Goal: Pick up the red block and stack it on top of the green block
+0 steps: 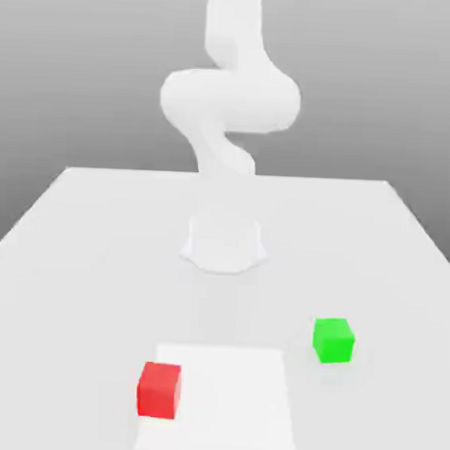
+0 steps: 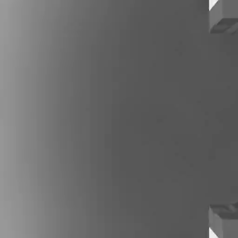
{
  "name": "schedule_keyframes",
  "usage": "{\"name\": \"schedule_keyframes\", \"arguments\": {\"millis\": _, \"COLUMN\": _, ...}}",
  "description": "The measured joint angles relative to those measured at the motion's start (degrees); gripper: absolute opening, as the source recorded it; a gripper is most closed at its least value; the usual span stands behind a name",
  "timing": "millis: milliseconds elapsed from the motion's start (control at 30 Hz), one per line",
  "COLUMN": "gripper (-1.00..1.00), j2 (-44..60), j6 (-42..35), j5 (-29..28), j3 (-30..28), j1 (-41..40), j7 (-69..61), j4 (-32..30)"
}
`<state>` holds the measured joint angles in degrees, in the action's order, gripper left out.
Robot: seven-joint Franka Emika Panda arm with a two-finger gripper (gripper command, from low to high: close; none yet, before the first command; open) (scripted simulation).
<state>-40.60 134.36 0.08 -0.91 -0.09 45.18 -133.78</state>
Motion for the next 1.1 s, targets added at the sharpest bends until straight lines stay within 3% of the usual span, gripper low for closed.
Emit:
{"name": "schedule_keyframes", "arguments": {"millis": 700, "gripper": 0.0, "j2": 43.97, "j6": 21.65, "j5": 1.74, "j3": -5.9, "j1": -3.12, "j7": -6.25, "j4": -16.75}}
{"name": "schedule_keyframes", "arguments": {"millis": 900, "gripper": 0.0, "j2": 56.42, "j6": 31.33, "j5": 4.87, "j3": -3.67, "j1": -4.88, "j7": -8.85, "j4": -16.14}}
{"name": "schedule_keyframes", "arguments": {"millis": 933, "gripper": -1.0, "j2": 57.87, "j6": 32.54, "j5": 5.24, "j3": -3.21, "j1": -5.27, "j7": -9.13, "j4": -15.93}}
{"name": "schedule_keyframes", "arguments": {"millis": 1100, "gripper": -1.0, "j2": 57.87, "j6": 32.51, "j5": 5.12, "j3": -3.18, "j1": -5.26, "j7": -9.0, "j4": -15.93}}
